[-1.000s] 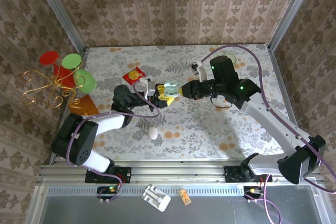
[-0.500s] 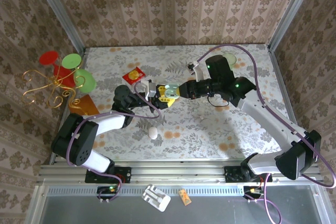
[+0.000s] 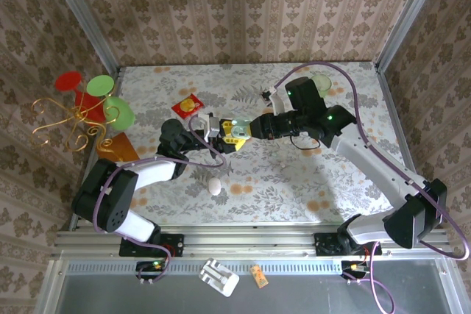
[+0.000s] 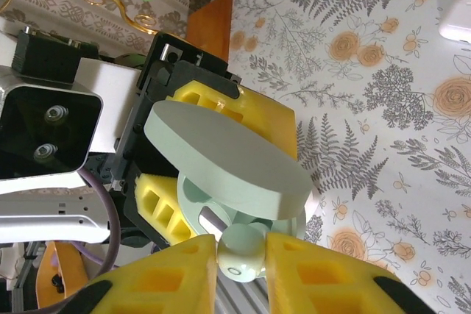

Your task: Insert the wireless bluetooth earbuds into the charging case

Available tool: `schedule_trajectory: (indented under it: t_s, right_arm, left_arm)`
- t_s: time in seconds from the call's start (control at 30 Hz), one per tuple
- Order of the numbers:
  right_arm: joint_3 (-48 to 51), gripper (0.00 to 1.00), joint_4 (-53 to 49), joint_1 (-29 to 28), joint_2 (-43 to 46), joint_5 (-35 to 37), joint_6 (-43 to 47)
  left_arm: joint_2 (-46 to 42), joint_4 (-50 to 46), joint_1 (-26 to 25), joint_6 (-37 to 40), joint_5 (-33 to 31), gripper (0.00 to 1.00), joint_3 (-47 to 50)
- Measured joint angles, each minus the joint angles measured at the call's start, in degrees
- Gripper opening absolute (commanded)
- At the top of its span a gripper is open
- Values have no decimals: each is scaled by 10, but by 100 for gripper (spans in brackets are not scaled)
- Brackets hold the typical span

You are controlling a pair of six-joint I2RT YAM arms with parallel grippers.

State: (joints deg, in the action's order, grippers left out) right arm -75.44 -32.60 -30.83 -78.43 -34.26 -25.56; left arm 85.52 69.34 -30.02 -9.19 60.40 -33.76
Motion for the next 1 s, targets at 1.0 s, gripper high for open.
schedule_trajectory:
  t_s: [1.0]
  right_arm:
    - [221, 54, 84, 116, 112, 148, -66]
  left_arm:
    - [-6, 1, 16, 11, -30, 10, 14]
